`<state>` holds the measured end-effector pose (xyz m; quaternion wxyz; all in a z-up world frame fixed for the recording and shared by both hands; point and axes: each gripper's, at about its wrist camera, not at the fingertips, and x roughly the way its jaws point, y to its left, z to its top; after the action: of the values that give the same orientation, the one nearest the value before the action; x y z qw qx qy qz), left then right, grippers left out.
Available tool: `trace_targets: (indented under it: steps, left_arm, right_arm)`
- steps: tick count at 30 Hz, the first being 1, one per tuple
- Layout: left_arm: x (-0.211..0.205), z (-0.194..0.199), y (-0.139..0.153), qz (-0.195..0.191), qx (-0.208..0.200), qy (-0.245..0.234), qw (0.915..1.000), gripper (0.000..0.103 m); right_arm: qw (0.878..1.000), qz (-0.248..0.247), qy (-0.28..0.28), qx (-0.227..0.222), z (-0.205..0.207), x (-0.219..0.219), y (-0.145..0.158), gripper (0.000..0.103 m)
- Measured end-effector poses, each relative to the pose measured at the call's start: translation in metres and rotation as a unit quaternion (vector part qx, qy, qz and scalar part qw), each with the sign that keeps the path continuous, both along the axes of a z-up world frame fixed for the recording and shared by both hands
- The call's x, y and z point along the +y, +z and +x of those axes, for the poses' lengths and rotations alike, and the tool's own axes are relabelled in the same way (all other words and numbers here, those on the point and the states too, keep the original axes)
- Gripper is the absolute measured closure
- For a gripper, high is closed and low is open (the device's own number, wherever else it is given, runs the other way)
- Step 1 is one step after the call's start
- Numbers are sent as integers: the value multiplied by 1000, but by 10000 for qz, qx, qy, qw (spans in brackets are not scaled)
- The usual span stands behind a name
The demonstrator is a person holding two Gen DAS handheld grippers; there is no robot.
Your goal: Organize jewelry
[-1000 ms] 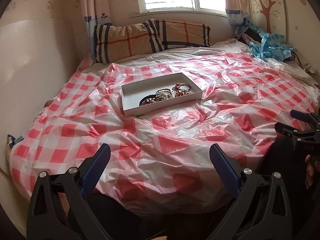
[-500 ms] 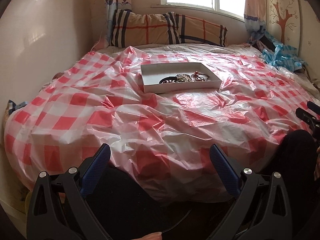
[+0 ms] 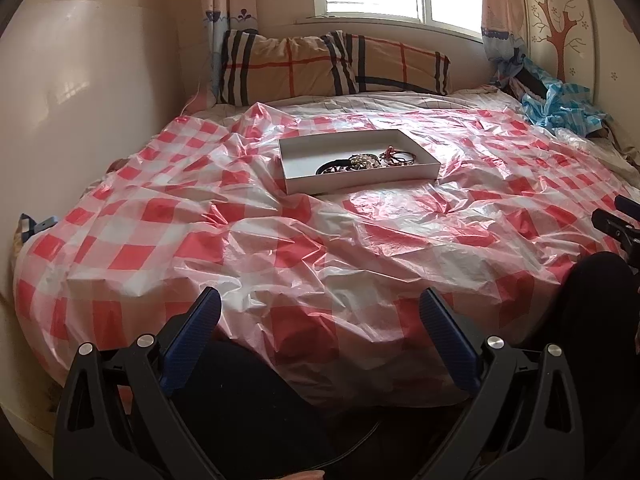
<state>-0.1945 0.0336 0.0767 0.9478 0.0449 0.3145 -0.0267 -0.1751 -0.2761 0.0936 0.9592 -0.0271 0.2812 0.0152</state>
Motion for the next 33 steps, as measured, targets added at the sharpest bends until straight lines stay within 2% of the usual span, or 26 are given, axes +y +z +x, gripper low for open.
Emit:
trace_targets:
  steps: [8, 33]
  left_arm:
    - [-2, 0, 0, 78, -9, -20, 10000, 8]
    - [-1, 1, 0, 11, 8, 3, 10000, 8]
  right_arm:
    - [9999, -58, -19, -127, -3, 2, 2, 7]
    - [9999, -100, -8, -98, -3, 2, 0, 7]
